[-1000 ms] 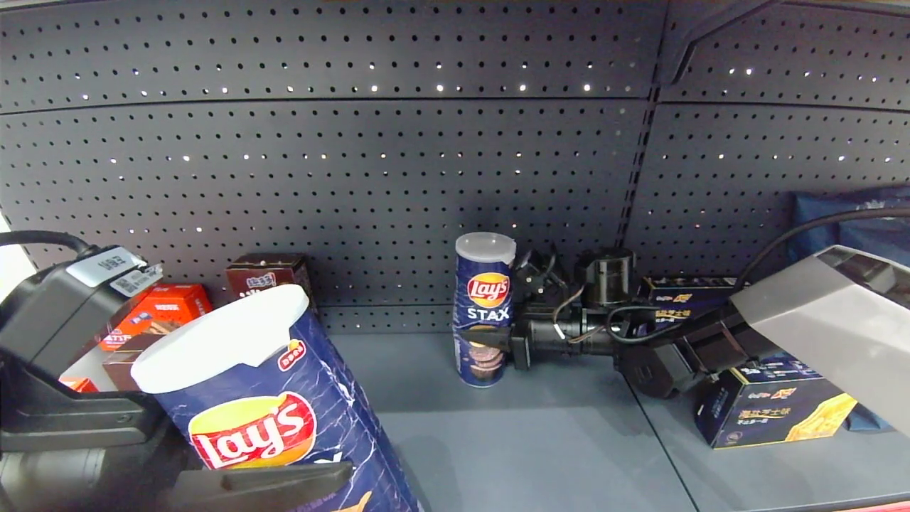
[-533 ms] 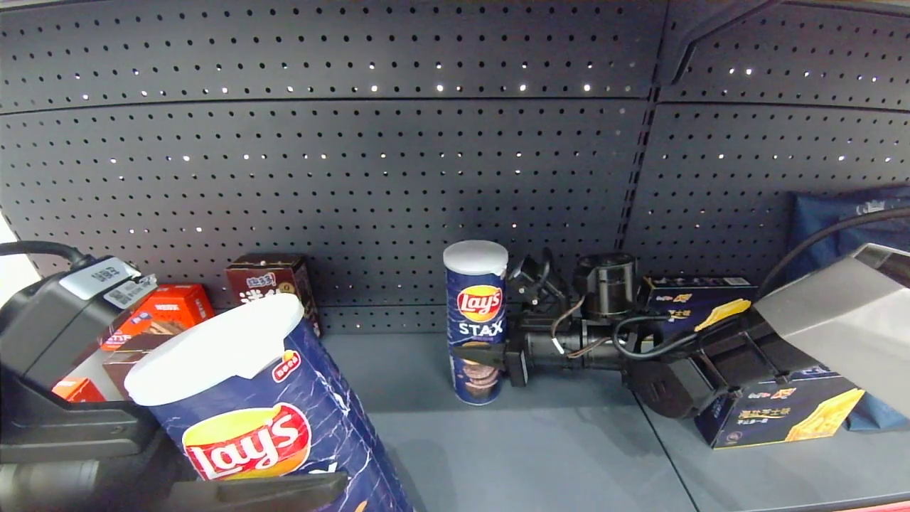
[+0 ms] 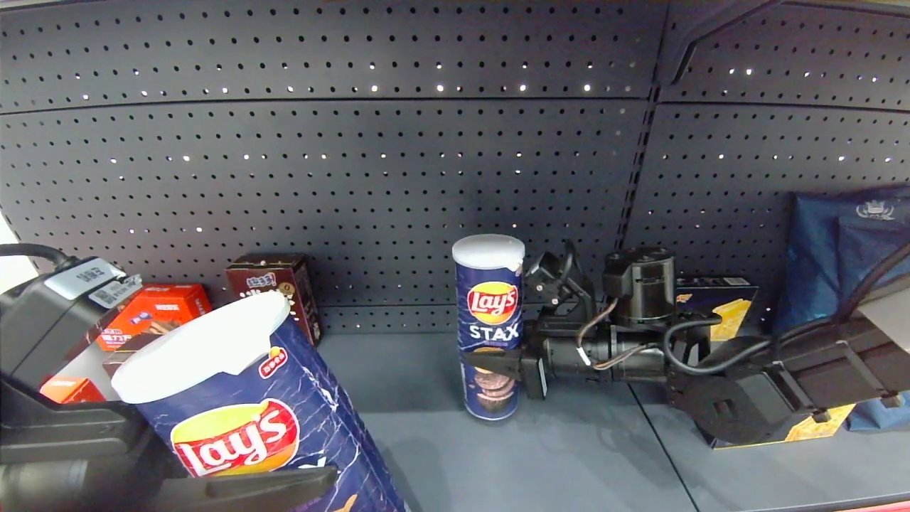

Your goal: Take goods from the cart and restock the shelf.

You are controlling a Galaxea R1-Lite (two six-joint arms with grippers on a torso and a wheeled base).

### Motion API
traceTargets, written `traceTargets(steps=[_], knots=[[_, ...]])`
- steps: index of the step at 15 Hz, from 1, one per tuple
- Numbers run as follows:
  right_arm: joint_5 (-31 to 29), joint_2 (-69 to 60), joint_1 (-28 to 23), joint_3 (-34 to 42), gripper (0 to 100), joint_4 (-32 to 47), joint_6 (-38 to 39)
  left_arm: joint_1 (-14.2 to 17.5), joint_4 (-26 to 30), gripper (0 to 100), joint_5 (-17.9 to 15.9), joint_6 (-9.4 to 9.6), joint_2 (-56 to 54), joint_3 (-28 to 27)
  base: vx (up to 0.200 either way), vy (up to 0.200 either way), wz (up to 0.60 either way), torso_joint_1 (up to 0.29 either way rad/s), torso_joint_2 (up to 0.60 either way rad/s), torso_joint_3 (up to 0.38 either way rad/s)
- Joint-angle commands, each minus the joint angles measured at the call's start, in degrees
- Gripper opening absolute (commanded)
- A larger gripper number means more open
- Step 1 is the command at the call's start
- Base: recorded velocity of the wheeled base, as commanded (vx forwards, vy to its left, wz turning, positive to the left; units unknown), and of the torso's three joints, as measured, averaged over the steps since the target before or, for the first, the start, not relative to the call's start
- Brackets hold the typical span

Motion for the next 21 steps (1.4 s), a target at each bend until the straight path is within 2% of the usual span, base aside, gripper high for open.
traceTargets(steps=[1,6,12,15,21], knots=[[-0.2,-4.7,0.7,3.9,0,-0.4,0.1,0.3,0.0,0,0.0,-0.01,-0.6,0.1,0.0,0.0,0.0,0.0,0.0,0.0],[-1.0,-7.5,3.9,13.2,0,-9.7,3.3,0.3,-0.1,0,0.1,-0.01,-0.6,-0.3,0.0,0.0,0.0,0.0,0.0,0.0],[-1.0,-7.8,5.4,20.1,0,-17.8,4.9,0.3,0.0,0,0.1,-0.01,0.1,-0.8,0.0,0.0,0.0,0.0,0.0,0.0],[-1.0,-7.1,5.3,22.3,0,-21.0,4.9,0.2,0.0,0,0.1,-0.01,0.1,-0.7,0.0,0.0,0.0,0.0,0.0,0.0],[-0.9,-6.0,5.4,22.7,0,-21.3,4.7,0.2,0.0,0,0.1,-0.01,0.9,-0.9,0.0,0.0,0.0,0.0,0.0,0.0]])
